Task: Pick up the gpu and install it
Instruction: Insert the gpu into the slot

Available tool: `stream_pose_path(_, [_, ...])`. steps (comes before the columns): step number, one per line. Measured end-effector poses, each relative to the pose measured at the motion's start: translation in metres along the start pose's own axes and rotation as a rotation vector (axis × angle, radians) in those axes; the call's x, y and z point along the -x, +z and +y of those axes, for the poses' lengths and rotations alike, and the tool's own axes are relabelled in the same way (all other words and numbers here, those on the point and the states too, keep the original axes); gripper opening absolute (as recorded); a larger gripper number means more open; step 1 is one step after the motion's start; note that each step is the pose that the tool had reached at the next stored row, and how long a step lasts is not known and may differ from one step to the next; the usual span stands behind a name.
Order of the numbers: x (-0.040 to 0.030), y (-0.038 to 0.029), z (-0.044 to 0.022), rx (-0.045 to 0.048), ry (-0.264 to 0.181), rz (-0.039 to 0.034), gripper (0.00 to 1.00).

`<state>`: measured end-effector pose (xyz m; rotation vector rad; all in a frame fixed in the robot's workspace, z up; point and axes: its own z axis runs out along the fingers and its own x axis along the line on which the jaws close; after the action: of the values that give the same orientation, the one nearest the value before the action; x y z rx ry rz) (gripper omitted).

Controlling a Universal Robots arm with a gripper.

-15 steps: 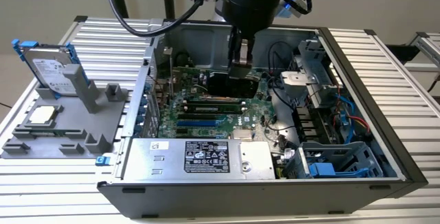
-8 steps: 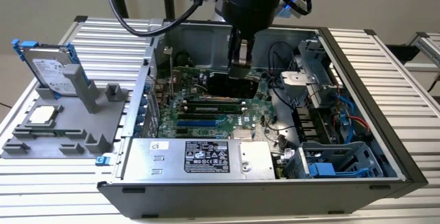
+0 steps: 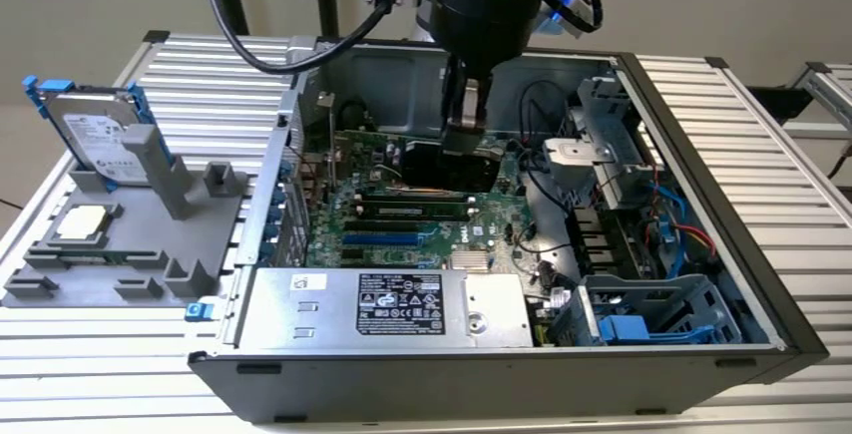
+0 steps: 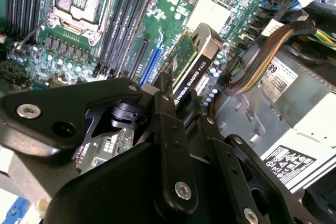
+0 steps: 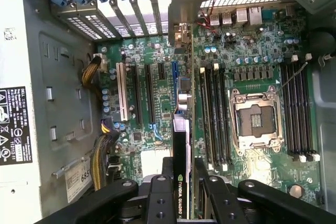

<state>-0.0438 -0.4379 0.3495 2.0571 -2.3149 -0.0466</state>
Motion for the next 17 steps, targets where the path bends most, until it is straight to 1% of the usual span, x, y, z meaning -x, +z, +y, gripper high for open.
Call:
stream_pose_path(5, [-0.0001,0.0086,-0.0004,0.0001,-0.002,0.0001,0.0])
stream_pose_path(9, [0.0,0.0158,-0.0009,-0.0003,-0.026,0.0013,0.0])
stream_pose_path(11, [0.0,0.0183,-0.0011,-0.0005,-0.043,0.0022,0.0])
stream_pose_path(14, [0.0001,0.0207,-0.0011,-0.0006,-0.053,0.0029,0.0])
stream_pose_path(17, [0.0,0.0208,-0.0011,-0.0006,-0.053,0.0031,0.0])
